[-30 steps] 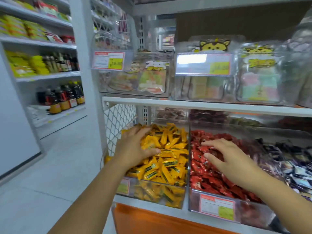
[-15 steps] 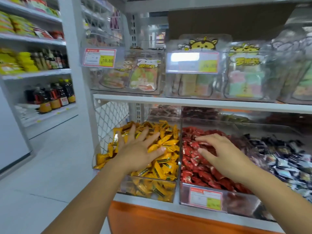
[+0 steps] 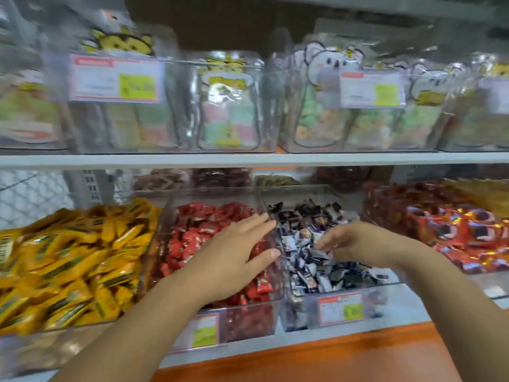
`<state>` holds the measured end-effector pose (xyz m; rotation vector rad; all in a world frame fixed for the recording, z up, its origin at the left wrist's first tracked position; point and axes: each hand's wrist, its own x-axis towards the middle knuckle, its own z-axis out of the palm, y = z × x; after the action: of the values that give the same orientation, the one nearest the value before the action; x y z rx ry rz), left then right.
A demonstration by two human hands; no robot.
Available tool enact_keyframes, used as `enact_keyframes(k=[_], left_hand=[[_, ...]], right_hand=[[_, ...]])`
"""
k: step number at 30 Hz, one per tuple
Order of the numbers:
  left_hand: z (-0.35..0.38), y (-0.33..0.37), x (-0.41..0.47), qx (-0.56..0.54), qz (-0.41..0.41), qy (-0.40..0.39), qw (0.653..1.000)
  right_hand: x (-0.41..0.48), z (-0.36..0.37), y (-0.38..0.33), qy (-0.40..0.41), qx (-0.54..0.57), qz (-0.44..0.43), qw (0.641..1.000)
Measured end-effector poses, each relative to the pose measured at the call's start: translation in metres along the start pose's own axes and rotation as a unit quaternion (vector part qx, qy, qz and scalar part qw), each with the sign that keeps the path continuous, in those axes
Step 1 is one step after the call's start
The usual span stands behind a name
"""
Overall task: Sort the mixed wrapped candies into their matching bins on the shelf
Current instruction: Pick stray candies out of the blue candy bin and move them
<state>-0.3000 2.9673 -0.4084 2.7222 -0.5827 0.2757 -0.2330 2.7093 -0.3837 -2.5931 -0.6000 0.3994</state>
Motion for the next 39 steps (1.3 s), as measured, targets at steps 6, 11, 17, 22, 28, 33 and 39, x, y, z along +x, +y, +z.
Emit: enact_keyframes(k=[6, 11, 17, 22, 28, 33, 39], left_hand=[[0.017, -0.001, 0.028, -0.009, 0.040, -0.025, 0.999], [0.023, -0.011, 0.025, -0.005, 0.066, 0.005, 0.998], [0.028, -0.011, 0.025, -0.038, 0.056, 0.014, 0.998], [0.029, -0.011, 0.022, -0.044, 0.057, 0.019, 0.997], [0.031, -0.014, 0.024, -0.065, 0.054, 0.028, 0.996], [0.028, -0.012, 0.021, -0.053, 0.050, 0.024, 0.997], [0.028, -0.011, 0.021, -0.048, 0.045, 0.026, 0.998]], right_hand=[[0.013, 0.016, -0.002, -0.164, -0.041, 0.032, 0.985], [0.050, 0.052, -0.012, -0.202, -0.233, 0.061, 0.949], [0.066, 0.066, -0.011, -0.100, -0.289, 0.013, 0.952], [0.061, 0.041, 0.009, 0.005, 0.012, 0.046, 0.999], [0.065, 0.010, 0.009, 0.160, 0.151, 0.053, 0.974], [0.046, -0.029, 0.004, 0.093, -0.049, 0.020, 0.994], [0.024, -0.020, 0.000, -0.182, -0.187, 0.167, 0.951]])
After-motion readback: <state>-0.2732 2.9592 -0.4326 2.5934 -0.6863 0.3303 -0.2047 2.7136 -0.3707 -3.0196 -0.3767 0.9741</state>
